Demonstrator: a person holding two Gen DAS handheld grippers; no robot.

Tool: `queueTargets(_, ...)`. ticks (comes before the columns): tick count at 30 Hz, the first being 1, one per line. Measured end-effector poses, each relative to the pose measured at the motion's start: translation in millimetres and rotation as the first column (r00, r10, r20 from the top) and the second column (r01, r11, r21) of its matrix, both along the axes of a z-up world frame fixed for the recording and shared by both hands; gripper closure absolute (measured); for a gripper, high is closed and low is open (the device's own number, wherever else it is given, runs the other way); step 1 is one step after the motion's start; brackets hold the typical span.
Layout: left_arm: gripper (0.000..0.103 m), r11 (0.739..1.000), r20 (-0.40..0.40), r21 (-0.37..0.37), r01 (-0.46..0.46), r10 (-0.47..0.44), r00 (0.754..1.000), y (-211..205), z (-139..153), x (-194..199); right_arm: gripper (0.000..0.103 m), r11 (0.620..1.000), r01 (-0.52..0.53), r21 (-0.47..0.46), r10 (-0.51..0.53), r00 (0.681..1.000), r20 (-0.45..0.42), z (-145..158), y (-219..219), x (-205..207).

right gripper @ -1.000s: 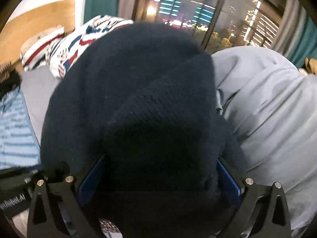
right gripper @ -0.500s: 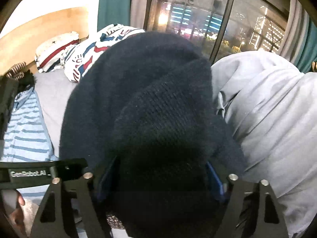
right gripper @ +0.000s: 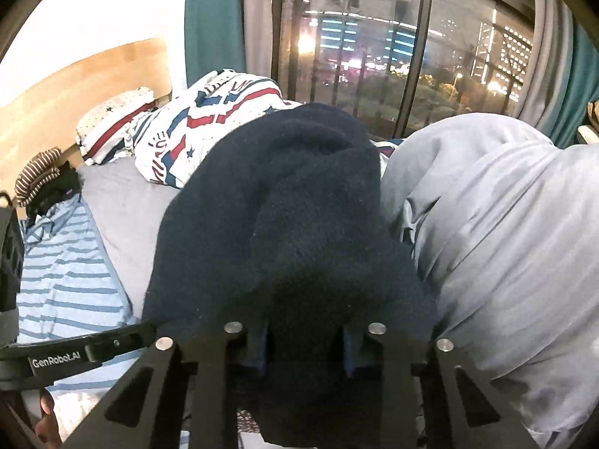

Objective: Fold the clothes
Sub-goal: 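Lift the navy fleece with both grippers off the pile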

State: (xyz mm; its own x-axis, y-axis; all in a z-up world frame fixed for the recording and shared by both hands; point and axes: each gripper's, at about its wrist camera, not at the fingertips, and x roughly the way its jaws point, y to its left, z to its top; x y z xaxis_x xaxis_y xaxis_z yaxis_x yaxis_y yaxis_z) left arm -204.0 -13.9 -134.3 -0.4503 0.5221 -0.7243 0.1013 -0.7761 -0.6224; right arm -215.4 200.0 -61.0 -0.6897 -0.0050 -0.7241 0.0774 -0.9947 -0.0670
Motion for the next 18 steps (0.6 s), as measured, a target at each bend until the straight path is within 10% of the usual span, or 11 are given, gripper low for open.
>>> queueTargets(14, 0.102, 0.979, 0.027, 0.13, -0.155, 0.153, 0.988, -57.6, -6.6, 50.4, 0.081, 0.986, -0.163, -0.034, 0.163, 0.987, 0.0, 20.3, -38.3, 37.9)
queueTargets(18, 0.072, 0.946, 0.084, 0.222, -0.237, 0.224, 0.971, -78.3, -12.1, 61.9, 0.081, 0.973, -0.228, -0.025, 0.227, 0.974, -0.014, 27.5, -56.5, 51.3)
